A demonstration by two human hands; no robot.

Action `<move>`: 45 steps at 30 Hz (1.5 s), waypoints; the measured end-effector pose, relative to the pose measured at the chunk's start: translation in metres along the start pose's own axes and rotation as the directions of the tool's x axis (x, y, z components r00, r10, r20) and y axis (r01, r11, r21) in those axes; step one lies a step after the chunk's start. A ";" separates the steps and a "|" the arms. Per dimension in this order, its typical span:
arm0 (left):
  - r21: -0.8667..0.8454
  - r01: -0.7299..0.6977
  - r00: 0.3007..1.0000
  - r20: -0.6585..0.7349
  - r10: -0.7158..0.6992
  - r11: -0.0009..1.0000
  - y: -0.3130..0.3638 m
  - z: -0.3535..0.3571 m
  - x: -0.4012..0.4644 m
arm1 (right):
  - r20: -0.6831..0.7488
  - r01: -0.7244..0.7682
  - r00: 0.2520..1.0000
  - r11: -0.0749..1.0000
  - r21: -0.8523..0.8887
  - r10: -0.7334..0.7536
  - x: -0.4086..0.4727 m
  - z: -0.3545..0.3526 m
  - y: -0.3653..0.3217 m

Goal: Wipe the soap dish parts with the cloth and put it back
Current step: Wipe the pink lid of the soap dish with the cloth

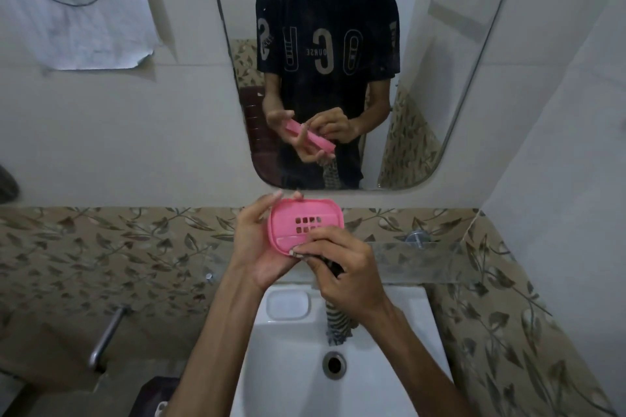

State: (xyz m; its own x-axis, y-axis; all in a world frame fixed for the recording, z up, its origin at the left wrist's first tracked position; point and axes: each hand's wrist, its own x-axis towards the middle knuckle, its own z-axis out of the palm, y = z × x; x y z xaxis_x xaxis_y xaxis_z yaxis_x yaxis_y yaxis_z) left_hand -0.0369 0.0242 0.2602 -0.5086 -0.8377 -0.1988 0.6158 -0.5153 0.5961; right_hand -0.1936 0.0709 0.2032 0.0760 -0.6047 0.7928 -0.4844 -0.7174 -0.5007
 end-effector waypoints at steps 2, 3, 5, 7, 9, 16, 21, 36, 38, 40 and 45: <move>0.013 -0.043 0.999 -0.016 0.044 0.999 -0.001 0.001 0.003 | 0.005 -0.027 1.000 1.000 0.004 0.027 0.002 -0.003 0.000; 0.012 -0.065 0.998 -0.023 0.065 0.998 -0.002 0.001 0.004 | 0.003 -0.052 0.999 0.999 0.010 0.052 0.003 -0.005 0.000; -0.007 -0.082 0.996 -0.026 0.081 0.997 -0.006 0.003 0.003 | -0.003 -0.116 0.993 0.993 0.020 0.116 0.004 -0.006 -0.003; -0.008 -0.085 0.996 -0.018 0.085 0.996 -0.008 0.006 0.004 | -0.018 -0.163 0.986 0.986 0.023 0.163 0.004 -0.005 -0.006; -0.002 -0.102 0.995 -0.001 0.102 0.995 -0.010 0.007 0.004 | -0.065 -0.218 0.974 0.976 0.004 0.217 0.007 -0.005 -0.006; 0.020 -0.236 0.971 -0.021 0.236 0.972 -0.023 0.012 0.015 | -0.118 -0.349 0.927 0.933 0.085 0.357 0.014 0.009 -0.022; 0.025 -0.298 0.952 -0.069 0.299 0.954 -0.026 0.011 0.022 | -0.201 -0.422 0.883 0.905 0.058 0.425 0.018 0.005 -0.010; 0.049 -0.412 0.906 -0.085 0.415 0.910 -0.043 -0.007 0.028 | -0.177 -0.517 0.822 0.839 0.169 0.541 0.005 0.022 -0.012; 0.105 -0.437 0.890 -0.092 0.446 0.893 -0.046 -0.007 0.028 | -0.136 -0.557 0.789 0.792 0.250 0.599 -0.001 0.028 -0.021; 0.142 -0.464 0.875 -0.075 0.477 0.874 -0.048 -0.010 0.027 | -0.089 -0.551 0.795 0.776 0.306 0.600 -0.003 0.034 -0.031; 0.146 -0.448 0.888 -0.044 0.459 0.882 -0.046 -0.013 0.027 | -0.135 -0.405 0.892 0.896 0.185 0.431 0.012 0.033 -0.033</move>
State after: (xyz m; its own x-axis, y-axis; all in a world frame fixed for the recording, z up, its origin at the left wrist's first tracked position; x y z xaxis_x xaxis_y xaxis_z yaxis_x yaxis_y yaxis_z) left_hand -0.0714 0.0231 0.2172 -0.1428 -0.9877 0.0630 0.6836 -0.0524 0.7280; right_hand -0.1479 0.0759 0.2174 -0.2584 -0.8021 0.5384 -0.3036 -0.4617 -0.8335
